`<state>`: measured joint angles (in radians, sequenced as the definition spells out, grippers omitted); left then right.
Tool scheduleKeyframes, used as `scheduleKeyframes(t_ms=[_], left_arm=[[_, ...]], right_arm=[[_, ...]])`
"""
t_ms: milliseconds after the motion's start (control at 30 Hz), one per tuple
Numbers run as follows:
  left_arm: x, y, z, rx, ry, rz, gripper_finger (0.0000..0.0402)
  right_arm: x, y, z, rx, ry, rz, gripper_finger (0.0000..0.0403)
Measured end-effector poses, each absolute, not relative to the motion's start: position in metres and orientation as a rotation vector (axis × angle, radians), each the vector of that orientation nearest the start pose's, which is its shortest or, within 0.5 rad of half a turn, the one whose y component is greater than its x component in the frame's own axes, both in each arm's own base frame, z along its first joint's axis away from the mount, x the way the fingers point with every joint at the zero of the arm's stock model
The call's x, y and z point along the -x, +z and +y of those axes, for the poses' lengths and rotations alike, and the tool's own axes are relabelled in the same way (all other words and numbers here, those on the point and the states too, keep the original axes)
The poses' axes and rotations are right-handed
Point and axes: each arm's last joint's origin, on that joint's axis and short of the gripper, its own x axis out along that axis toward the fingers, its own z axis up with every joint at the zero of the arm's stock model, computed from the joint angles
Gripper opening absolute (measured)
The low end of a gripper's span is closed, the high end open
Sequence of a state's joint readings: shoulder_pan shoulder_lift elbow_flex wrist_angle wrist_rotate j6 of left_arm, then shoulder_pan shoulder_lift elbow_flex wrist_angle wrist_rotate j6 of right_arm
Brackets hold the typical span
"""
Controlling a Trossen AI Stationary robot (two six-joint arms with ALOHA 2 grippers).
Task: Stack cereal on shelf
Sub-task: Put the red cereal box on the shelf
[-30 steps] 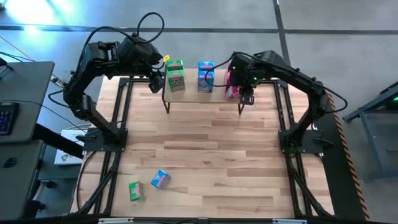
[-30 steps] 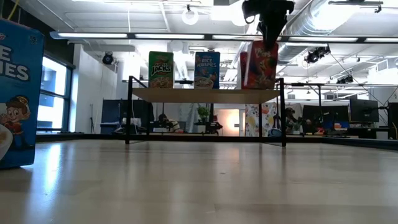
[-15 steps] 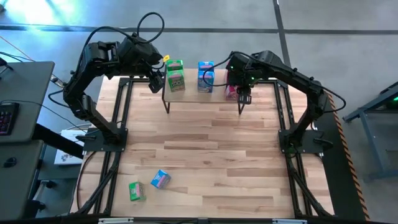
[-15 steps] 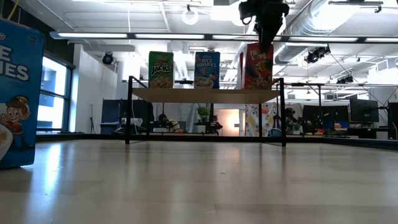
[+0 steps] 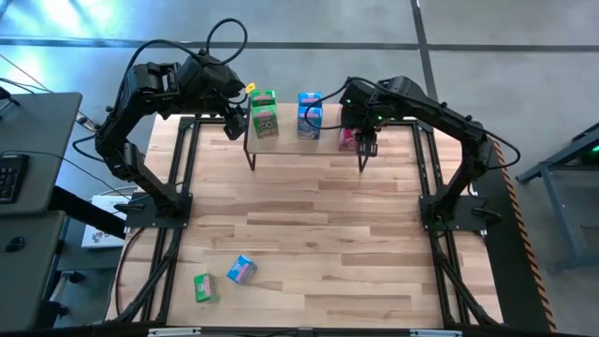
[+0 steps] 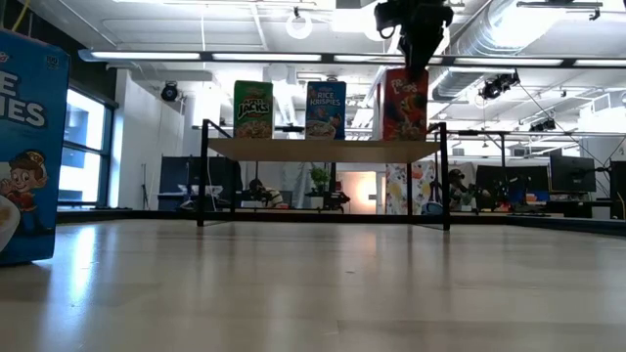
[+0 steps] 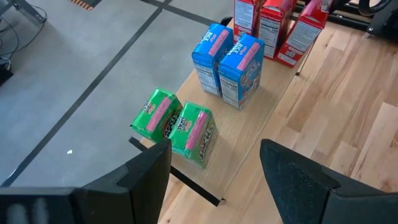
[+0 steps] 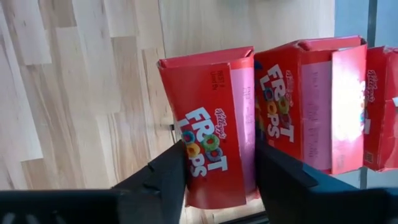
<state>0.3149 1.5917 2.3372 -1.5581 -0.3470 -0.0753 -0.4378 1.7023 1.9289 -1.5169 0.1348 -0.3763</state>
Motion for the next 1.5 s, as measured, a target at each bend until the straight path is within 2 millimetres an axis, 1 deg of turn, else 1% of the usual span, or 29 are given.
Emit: scheduleKeyframes(t_ms=[100, 200, 467, 800, 1133, 1367, 1500], left_arm=[[-0.216, 0.509, 0.081, 0.055, 0.655, 0.803, 0.0237], [-0.216, 0.509, 0.081, 0.055, 0.655, 0.803, 0.0237], [-0.216, 0.509, 0.081, 0.055, 0.655, 0.803, 0.0237], [-0.216, 0.509, 0.081, 0.055, 0.655, 0.803, 0.0237], [-0.216, 0.509, 0.081, 0.055, 0.655, 0.803, 0.0237], [-0.216, 0.509, 0.081, 0.055, 0.655, 0.803, 0.0237], [-0.216, 0.509, 0.081, 0.055, 0.655, 0.803, 0.0237]], right_arm=[[-0.277, 0.386, -0.134, 0.126, -0.253, 1.358, 0.0185], [-0.277, 0.386, -0.135, 0.131, -0.260, 1.357, 0.0197], [-0.275, 0.388, -0.134, 0.142, -0.275, 1.360, 0.0200], [-0.270, 0.406, -0.133, 0.162, -0.319, 1.323, 0.0200], [-0.258, 0.440, -0.129, 0.148, -0.426, 1.214, 0.0200], [-0.244, 0.471, -0.120, 0.091, -0.497, 1.062, 0.0200], [-0.237, 0.490, -0.111, 0.089, -0.509, 0.966, 0.0200]])
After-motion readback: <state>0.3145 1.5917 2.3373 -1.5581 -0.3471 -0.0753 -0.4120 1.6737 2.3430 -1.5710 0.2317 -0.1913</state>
